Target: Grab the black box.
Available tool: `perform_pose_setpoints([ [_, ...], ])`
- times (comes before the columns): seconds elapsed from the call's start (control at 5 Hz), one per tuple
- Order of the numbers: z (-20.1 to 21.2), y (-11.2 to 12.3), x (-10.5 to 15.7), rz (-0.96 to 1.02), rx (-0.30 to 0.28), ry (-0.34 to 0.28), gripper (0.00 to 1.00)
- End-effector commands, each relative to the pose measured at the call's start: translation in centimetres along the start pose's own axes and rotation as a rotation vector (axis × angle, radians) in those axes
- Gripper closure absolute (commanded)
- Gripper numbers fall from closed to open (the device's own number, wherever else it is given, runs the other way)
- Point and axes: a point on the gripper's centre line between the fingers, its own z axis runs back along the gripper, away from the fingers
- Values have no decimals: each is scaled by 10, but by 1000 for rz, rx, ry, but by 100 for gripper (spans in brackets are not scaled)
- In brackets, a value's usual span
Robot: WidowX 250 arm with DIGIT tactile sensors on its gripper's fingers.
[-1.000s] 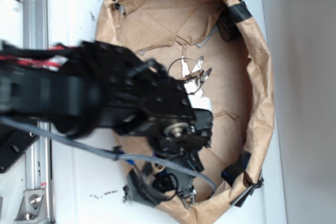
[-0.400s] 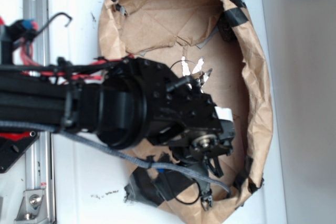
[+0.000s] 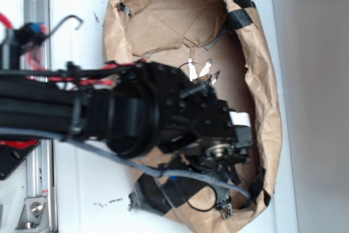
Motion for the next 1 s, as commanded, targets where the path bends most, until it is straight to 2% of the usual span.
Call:
perform_pose_setpoints([
  [0.0, 91, 51, 25, 134, -60, -226, 100],
  [0.2, 119, 70, 29, 203, -86, -258, 100],
  [0.6, 170, 62, 17, 51, 170, -238, 100],
  [0.8, 168, 58, 12, 18, 164, -181, 100],
])
